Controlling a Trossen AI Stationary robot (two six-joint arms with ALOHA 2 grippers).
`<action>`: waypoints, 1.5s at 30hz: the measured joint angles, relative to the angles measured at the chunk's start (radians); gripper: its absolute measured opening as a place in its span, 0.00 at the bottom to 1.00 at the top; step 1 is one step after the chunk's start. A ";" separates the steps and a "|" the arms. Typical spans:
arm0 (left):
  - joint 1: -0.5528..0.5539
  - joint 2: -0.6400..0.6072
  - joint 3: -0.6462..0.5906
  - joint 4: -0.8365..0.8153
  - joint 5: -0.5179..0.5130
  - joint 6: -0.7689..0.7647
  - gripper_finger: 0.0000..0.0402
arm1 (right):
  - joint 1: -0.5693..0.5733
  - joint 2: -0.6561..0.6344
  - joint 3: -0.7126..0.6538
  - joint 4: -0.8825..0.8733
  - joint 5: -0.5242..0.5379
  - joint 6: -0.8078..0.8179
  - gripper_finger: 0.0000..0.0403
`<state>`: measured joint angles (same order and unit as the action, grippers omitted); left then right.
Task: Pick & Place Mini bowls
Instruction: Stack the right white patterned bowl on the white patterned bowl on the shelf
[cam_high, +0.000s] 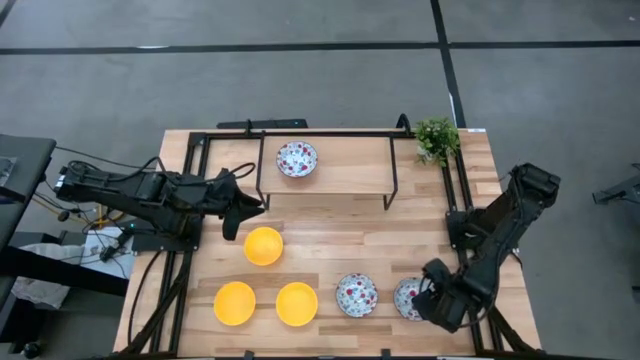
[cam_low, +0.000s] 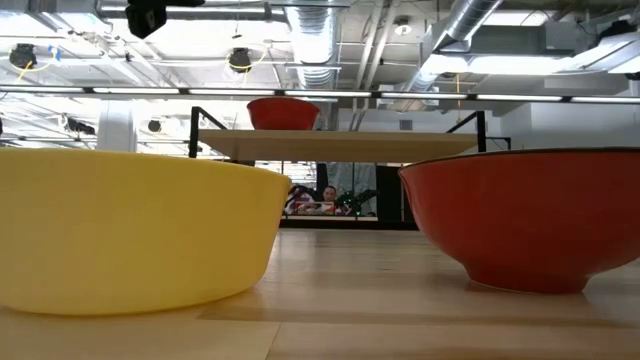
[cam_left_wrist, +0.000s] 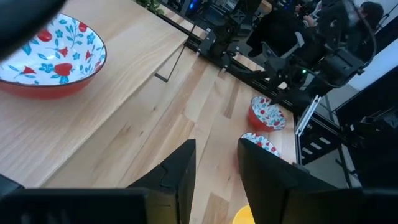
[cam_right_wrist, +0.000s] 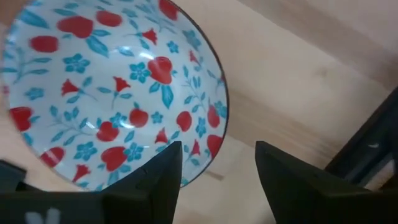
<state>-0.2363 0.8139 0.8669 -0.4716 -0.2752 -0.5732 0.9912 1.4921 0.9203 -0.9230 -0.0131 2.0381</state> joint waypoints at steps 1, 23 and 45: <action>0.000 0.000 0.000 0.001 0.000 0.000 0.29 | 0.008 0.000 -0.014 0.023 0.012 0.018 0.48; 0.000 0.000 0.001 0.021 0.000 -0.006 0.29 | 0.034 -0.002 -0.095 0.098 0.108 0.104 0.06; 0.000 0.000 0.001 0.092 -0.001 -0.005 0.29 | 0.050 -0.016 -0.097 0.067 0.297 0.101 0.00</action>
<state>-0.2359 0.8143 0.8677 -0.3798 -0.2761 -0.5778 1.0415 1.4759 0.8229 -0.8562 0.2836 2.1395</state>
